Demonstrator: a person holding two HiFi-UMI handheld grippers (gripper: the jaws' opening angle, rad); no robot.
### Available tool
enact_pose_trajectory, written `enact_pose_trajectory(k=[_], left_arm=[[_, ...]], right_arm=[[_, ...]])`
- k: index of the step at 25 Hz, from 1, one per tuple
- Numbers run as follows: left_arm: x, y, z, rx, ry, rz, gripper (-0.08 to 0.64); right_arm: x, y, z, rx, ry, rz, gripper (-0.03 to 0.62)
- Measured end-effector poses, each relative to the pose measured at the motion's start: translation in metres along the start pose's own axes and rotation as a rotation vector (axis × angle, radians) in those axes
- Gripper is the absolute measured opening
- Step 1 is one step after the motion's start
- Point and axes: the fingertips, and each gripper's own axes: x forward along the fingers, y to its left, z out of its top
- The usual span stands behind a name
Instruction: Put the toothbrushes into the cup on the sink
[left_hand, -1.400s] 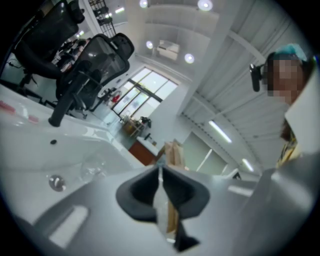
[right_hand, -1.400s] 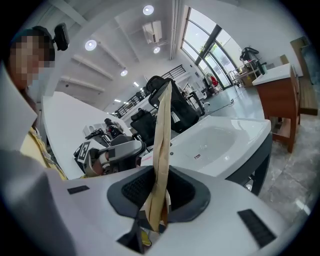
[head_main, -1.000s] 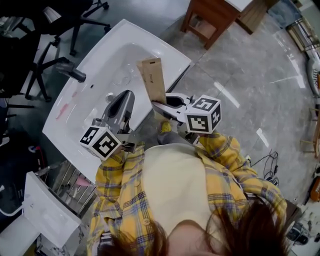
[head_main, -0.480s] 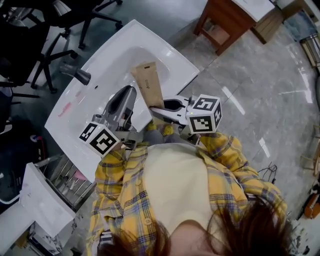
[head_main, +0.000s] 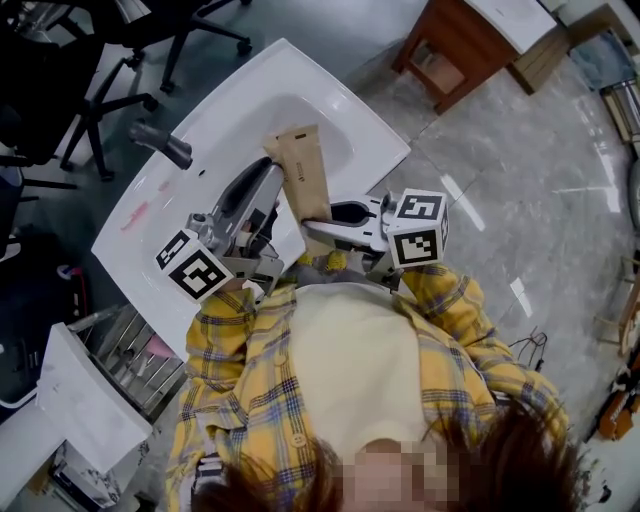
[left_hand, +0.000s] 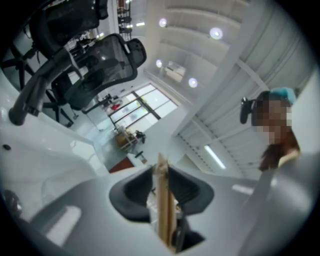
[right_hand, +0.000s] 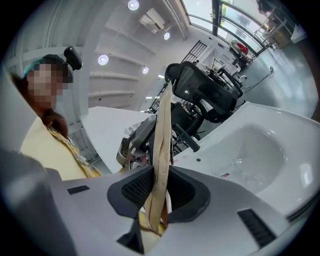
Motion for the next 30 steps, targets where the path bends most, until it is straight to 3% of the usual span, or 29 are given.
enact_pose_trajectory(k=[9, 24, 30], left_arm=[[0.0, -0.001, 0.009, -0.079, 0.019, -0.116, 0.076], [-0.004, -0.002, 0.014, -0.048, -0.008, -0.116, 0.066], [-0.005, -0.001, 0.016, -0.054, -0.028, -0.079, 0.064]], right_arm=[[0.017, 0.01, 0.003, 0.032, 0.008, 0.078, 0.078], [0.02, 0.01, 0.005, 0.03, 0.006, 0.08, 0.078], [0.016, 0.007, 0.008, 0.057, -0.032, 0.072, 0.078]])
